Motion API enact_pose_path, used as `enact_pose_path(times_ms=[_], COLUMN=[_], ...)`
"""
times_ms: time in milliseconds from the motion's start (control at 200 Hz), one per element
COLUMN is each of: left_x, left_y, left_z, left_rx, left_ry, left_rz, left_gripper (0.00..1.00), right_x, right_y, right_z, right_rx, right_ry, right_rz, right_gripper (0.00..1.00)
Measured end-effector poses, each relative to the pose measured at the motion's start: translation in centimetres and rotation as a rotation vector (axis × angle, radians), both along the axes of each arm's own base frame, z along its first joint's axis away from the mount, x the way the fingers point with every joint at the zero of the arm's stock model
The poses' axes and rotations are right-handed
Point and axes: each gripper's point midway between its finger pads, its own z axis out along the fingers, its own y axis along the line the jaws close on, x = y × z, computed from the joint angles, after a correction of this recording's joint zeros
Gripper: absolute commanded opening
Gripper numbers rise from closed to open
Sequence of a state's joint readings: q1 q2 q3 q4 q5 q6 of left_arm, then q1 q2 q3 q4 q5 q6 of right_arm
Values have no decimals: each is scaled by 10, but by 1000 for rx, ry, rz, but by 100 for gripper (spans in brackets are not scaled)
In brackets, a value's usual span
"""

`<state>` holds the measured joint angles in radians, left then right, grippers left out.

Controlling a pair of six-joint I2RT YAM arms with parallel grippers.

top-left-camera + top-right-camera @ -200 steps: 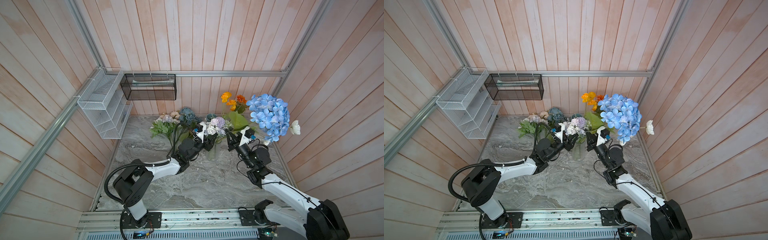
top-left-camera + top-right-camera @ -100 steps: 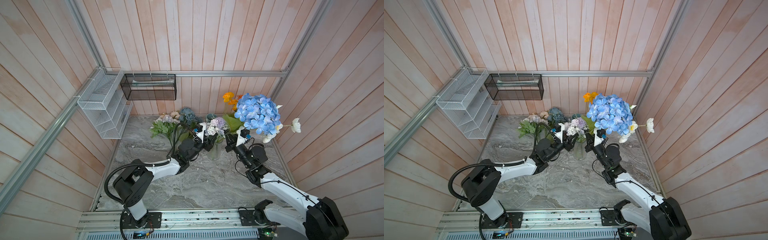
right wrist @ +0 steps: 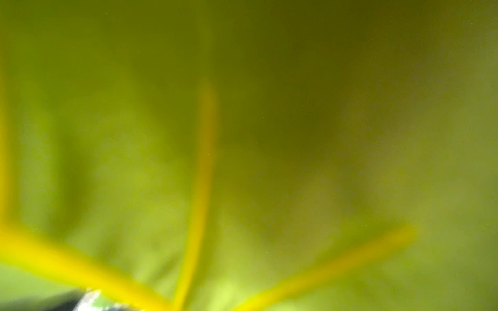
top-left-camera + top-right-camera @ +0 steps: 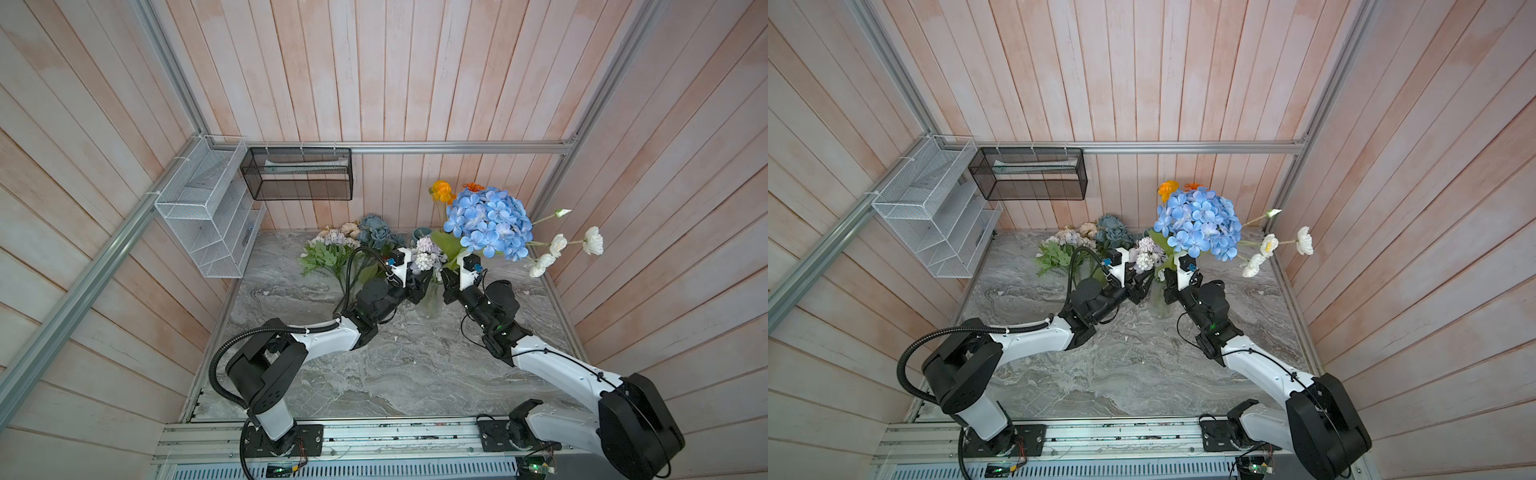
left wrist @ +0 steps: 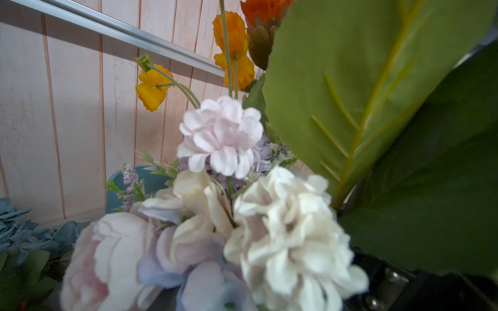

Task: Arrange the flowers into the vase
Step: 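Lower the hydrangea stem into the clear glass vase with the right gripper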

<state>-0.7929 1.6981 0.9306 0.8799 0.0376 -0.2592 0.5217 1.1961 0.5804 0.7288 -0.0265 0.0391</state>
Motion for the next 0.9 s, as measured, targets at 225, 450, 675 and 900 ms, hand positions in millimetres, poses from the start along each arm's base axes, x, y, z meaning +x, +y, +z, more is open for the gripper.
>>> enact_pose_path(times_ms=[225,450,675,900], left_x=[-1,-7,-16,-27], left_y=[2,8,19,35], left_z=[-6,-8,3,5], left_rx=[9,9,-15,-15], left_ry=[9,21,19,26], left_rz=[1,1,9,26], left_gripper=[58,59,59,59], right_x=[-12,-29,-32,-20], right_y=[-7,-17,-22,-25], right_z=[15,51,62,57], right_rx=[14,70,95,115], right_ry=[-9,-88,-119,-111], right_rz=[-2,0,-16,-60], right_gripper=[48,62,57,32])
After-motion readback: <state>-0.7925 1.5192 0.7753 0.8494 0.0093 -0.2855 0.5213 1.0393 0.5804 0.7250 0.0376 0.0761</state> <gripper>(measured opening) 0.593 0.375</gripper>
